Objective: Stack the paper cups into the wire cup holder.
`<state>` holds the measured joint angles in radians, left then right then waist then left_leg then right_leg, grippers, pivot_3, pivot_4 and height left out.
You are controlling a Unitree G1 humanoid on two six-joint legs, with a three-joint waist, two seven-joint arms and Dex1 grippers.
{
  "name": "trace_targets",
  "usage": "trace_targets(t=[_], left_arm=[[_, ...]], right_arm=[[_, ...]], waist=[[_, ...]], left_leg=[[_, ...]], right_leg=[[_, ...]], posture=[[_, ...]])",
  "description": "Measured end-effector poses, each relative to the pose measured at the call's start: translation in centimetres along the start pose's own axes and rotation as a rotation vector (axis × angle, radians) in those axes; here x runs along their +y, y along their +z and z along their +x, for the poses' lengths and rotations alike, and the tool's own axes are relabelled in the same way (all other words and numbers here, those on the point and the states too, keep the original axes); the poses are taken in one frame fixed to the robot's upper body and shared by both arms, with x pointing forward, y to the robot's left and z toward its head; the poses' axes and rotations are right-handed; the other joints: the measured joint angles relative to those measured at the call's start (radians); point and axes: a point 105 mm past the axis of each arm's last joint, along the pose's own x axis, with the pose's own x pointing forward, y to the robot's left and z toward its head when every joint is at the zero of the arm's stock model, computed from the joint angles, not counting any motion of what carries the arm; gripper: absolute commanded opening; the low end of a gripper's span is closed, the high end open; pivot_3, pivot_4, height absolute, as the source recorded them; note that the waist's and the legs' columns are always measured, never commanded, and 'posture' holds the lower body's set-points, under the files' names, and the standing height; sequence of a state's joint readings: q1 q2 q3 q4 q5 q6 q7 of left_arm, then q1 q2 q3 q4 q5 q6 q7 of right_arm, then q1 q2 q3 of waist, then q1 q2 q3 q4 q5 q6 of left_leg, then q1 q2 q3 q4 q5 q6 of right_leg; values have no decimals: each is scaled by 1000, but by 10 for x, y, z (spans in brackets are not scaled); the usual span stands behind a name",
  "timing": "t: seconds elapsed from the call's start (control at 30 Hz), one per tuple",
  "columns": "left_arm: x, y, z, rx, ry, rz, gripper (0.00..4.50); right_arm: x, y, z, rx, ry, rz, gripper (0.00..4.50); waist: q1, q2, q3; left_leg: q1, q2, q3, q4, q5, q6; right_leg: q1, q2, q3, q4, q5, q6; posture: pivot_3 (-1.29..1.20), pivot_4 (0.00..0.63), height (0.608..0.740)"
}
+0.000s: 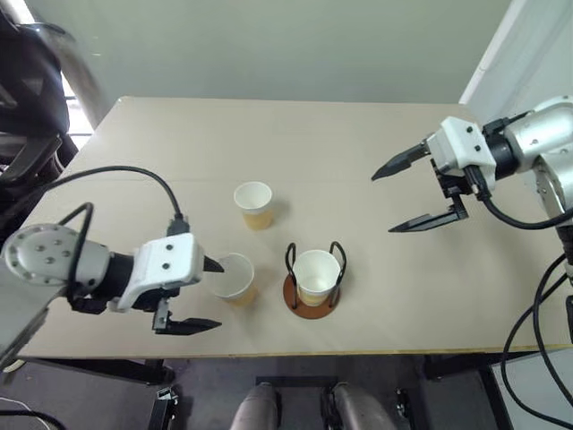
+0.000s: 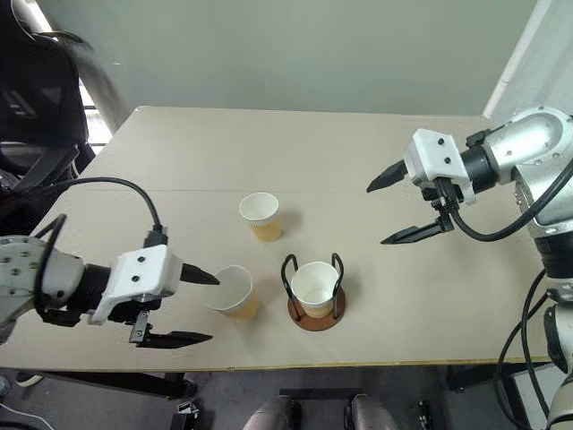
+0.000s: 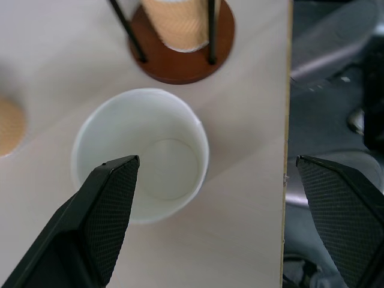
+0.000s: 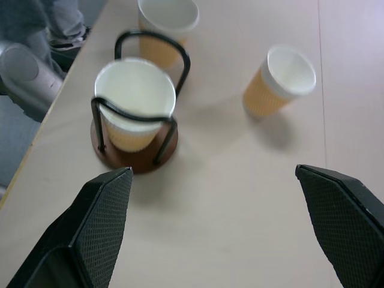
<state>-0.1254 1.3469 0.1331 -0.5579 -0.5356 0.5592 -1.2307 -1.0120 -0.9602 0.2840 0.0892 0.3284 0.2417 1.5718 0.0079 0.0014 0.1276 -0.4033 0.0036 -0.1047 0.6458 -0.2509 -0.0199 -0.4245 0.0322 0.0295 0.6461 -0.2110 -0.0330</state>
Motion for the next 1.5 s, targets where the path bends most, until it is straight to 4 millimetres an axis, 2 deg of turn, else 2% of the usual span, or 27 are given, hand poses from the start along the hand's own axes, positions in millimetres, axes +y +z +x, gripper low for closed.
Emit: trace_targets(t=[0.13,0.3,0.4,0.73,0.77,1.0,1.1,1.17,1.23,1.3,1.33,1.4,1.43,1.5], left_arm=[[6,-12,6,47,-14,26,4500],[13,-28,30,63,-22,62,4500],[14,-28,36,53,-29,75,3950],[19,-27,32,59,-36,112,292],[20,-27,32,58,-35,114,29],[20,-25,27,39,-52,100,29],[34,11,5,-77,-39,118,29],[47,49,-20,-174,-7,197,29],[56,83,-43,-260,12,282,29],[62,111,-55,-341,-16,364,29],[65,128,-58,-382,-39,412,29],[68,147,-57,-402,-74,481,29],[68,149,-55,-398,-89,491,29],[68,148,-37,-374,-172,507,29]], right_arm=[[5,1,0,1,-9,3,4473],[11,-1,-5,17,-44,17,4473],[14,-4,-6,25,-54,36,4500],[14,-8,-13,57,-95,49,4500],[14,-8,-13,57,-96,49,4500],[13,-10,-14,61,-111,57,4500],[18,-11,-19,39,-121,91,4500],[22,-5,-25,-9,-119,108,4500],[27,4,-39,-62,-133,134,4500],[31,15,-56,-130,-171,151,4500],[33,22,-66,-177,-197,155,4500],[38,37,-76,-233,-231,137,4500],[39,40,-78,-241,-236,132,4500],[44,42,-78,-241,-255,151,4500]], waist=[[-2,0,0],[1,1,0],[1,0,0],[1,1,0],[1,1,0],[1,1,0],[11,0,0],[20,0,0],[23,1,0],[25,1,0],[30,0,0],[26,1,0],[22,2,-1],[12,2,-1]], left_leg=[[-1,0,0,0,0,1],[-1,0,0,1,2,4],[-2,0,0,1,3,5],[-1,0,0,1,5,8],[-1,0,0,1,5,8],[-1,0,0,1,6,9],[-4,0,-1,2,7,10],[-5,-1,-1,3,8,10],[-5,-2,0,3,8,11],[-5,-3,0,3,8,12],[-6,-3,-1,4,9,12],[-6,-3,1,4,8,13],[-5,-3,2,4,7,14],[-3,-2,3,3,7,14]], right_leg=[[-1,0,0,0,0,0],[-1,0,0,-1,1,1],[-1,0,0,-1,1,2],[0,0,0,-1,2,4],[0,0,0,-1,2,4],[0,0,0,-1,2,5],[-1,0,-1,-1,3,6],[-1,0,-1,-1,3,6],[0,-1,0,-2,3,7],[0,-2,0,-3,4,8],[0,-2,0,-3,3,8],[1,-2,1,-4,3,11],[2,-2,1,-5,3,12],[3,-2,2,-4,2,15]], posture=[[0,150,740],[0,150,740],[0,150,740],[0,150,740],[0,150,740],[0,150,740],[0,150,740],[0,150,740],[0,150,740],[0,150,740],[0,150,740],[0,150,740],[0,150,740],[0,150,740]])
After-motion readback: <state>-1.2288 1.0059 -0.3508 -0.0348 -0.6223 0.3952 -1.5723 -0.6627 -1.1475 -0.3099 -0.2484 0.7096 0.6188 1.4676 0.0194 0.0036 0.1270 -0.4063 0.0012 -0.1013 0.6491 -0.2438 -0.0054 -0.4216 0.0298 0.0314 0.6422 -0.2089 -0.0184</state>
